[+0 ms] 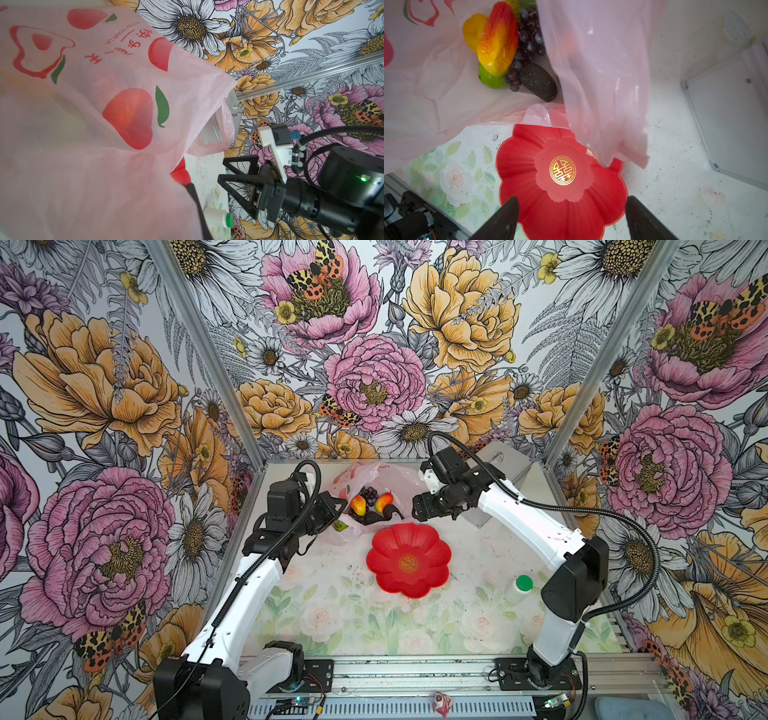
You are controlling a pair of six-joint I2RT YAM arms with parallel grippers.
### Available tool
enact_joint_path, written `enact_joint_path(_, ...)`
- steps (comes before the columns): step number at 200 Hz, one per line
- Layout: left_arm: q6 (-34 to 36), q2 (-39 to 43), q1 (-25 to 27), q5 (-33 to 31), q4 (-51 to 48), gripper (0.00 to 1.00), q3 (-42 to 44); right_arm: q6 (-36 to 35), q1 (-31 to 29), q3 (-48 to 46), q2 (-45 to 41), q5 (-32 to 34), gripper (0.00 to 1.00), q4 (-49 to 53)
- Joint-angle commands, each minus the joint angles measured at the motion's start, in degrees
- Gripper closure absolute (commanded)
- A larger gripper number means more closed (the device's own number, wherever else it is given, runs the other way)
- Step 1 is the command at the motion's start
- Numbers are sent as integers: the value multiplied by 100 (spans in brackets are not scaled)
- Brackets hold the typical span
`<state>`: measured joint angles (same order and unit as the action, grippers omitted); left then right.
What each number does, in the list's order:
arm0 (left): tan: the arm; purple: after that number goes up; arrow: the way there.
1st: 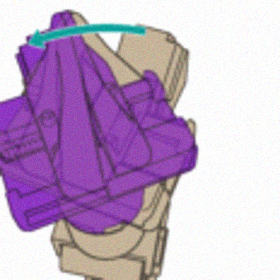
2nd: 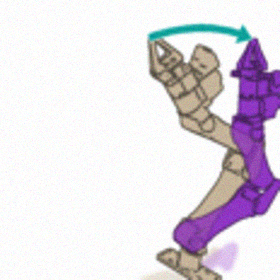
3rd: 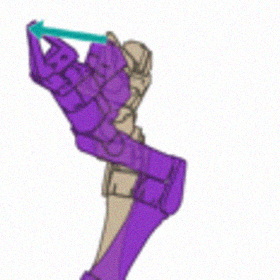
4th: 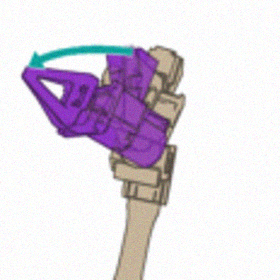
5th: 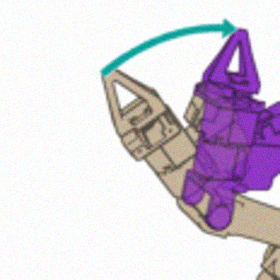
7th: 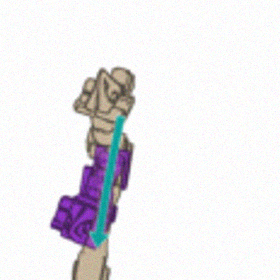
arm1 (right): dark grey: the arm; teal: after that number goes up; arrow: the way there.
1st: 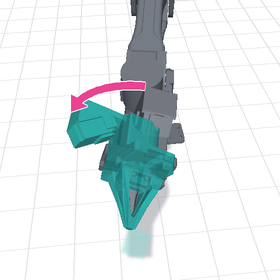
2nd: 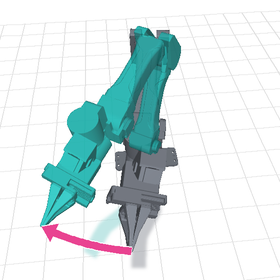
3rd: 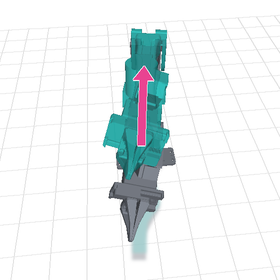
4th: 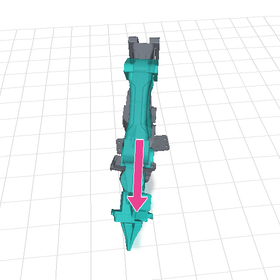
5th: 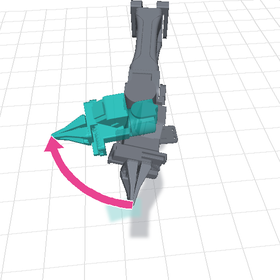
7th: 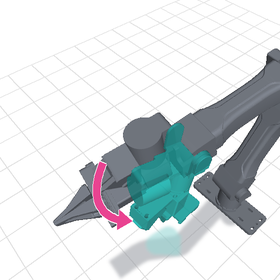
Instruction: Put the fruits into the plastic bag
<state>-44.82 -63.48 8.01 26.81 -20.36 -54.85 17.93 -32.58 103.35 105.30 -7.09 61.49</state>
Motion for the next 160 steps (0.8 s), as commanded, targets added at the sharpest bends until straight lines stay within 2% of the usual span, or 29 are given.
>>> enact_joint_path(1, 46, 86, -28, -16, -7, 100, -70, -80, 92, 338, 208, 37, 19, -63)
enact_joint_path(119, 19, 214, -33, -126, -23, 100, -8, 20, 340, 605, 658, -7, 25, -393)
enact_joint_path(160, 26, 236, -72, -127, -25, 100, 17, 49, 401, 761, 726, -18, 31, -399)
